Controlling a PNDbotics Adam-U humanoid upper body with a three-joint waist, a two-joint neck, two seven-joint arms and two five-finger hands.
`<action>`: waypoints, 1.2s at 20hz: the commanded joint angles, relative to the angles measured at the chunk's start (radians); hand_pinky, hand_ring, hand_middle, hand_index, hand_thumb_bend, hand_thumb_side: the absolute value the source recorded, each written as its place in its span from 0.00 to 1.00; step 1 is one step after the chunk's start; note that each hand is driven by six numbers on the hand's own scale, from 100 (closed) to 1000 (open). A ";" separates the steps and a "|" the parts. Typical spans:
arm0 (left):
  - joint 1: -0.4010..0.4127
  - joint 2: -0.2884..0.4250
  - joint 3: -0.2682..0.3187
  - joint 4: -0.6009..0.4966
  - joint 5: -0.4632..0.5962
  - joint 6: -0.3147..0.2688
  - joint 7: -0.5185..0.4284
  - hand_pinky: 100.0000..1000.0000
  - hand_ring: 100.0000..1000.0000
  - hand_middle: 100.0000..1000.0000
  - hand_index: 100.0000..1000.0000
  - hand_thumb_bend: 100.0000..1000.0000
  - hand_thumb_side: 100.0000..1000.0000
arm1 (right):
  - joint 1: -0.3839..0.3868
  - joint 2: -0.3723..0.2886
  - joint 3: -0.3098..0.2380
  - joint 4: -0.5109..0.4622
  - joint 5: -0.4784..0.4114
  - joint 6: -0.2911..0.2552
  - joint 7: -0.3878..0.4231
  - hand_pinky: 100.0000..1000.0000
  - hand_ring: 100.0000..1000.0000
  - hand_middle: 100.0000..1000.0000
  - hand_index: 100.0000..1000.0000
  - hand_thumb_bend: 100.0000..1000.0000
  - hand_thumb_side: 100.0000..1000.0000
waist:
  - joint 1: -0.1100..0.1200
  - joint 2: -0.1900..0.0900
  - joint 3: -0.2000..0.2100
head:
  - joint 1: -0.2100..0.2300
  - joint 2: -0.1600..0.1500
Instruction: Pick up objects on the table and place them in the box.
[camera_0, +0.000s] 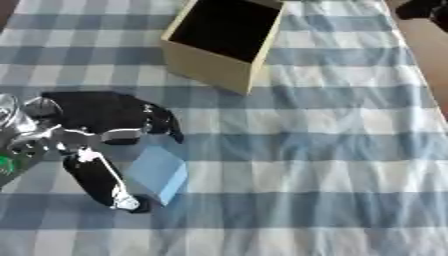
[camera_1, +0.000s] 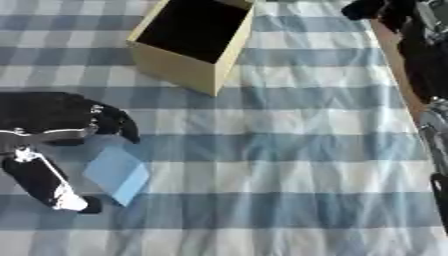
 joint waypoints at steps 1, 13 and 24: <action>-0.005 0.006 0.008 -0.013 -0.011 0.015 -0.001 0.69 0.84 0.85 0.88 0.40 0.18 | -0.007 -0.012 -0.014 -0.019 -0.009 0.000 -0.004 0.69 0.63 0.64 0.78 0.00 1.00 | 0.000 -0.016 0.000 | 0.002 -0.012; 0.006 -0.004 -0.003 0.014 -0.058 0.023 -0.027 0.69 0.84 0.82 0.86 0.39 0.17 | -0.004 -0.010 -0.017 -0.018 -0.013 -0.003 -0.008 0.69 0.63 0.64 0.78 0.00 1.00 | -0.003 -0.011 -0.007 | 0.004 -0.016; 0.017 -0.017 0.007 0.069 -0.096 0.015 0.034 0.38 0.56 0.51 0.58 0.19 0.06 | 0.002 -0.006 -0.023 -0.018 -0.012 -0.002 -0.010 0.69 0.63 0.64 0.78 0.00 1.00 | -0.002 -0.012 -0.008 | 0.002 -0.023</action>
